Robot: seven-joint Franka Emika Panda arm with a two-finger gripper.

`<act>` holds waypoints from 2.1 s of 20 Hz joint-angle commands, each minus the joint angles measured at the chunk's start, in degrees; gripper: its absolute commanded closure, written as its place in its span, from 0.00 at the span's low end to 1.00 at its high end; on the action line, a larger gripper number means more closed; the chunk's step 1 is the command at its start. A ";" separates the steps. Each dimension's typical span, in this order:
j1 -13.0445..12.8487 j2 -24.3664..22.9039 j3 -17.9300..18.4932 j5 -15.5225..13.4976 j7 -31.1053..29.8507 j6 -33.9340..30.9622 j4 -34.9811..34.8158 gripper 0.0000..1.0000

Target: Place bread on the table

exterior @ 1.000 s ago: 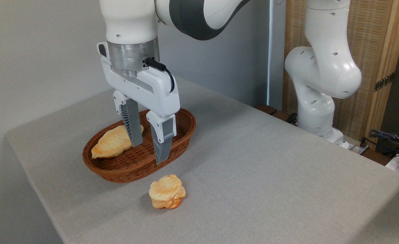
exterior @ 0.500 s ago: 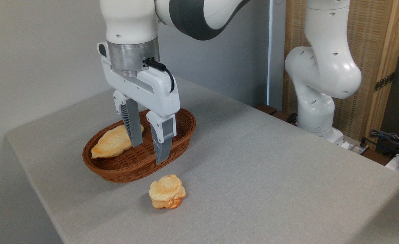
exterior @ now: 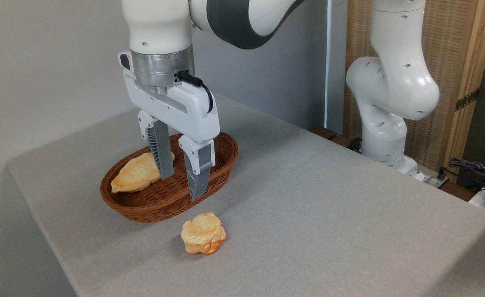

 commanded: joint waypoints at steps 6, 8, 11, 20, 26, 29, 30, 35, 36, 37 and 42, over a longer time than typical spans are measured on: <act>-0.32 -0.33 0.47 0.83 -0.90 -0.77 0.67 0.00; -0.32 -0.41 0.38 0.83 -0.99 -0.85 0.58 0.00; -0.41 -0.50 0.20 0.83 -1.08 -0.85 0.58 0.00; -1.72 -0.50 -1.55 -1.10 -5.11 -0.85 0.15 0.00; -3.22 1.16 -6.29 -6.28 -6.96 0.20 -1.26 0.00; -3.39 3.36 -10.50 -6.73 -6.88 0.46 -1.26 0.00; -3.39 4.06 -12.00 -6.73 -6.88 1.07 -1.26 0.00; -3.48 6.53 -15.61 -8.30 -7.23 5.90 -1.26 0.00; -3.48 6.79 -15.70 -9.10 -7.58 7.22 -1.17 0.00; -3.66 7.49 -15.79 -9.37 -8.19 8.36 -1.17 0.00; -4.45 9.51 -15.79 -9.28 -9.60 10.92 -1.17 0.00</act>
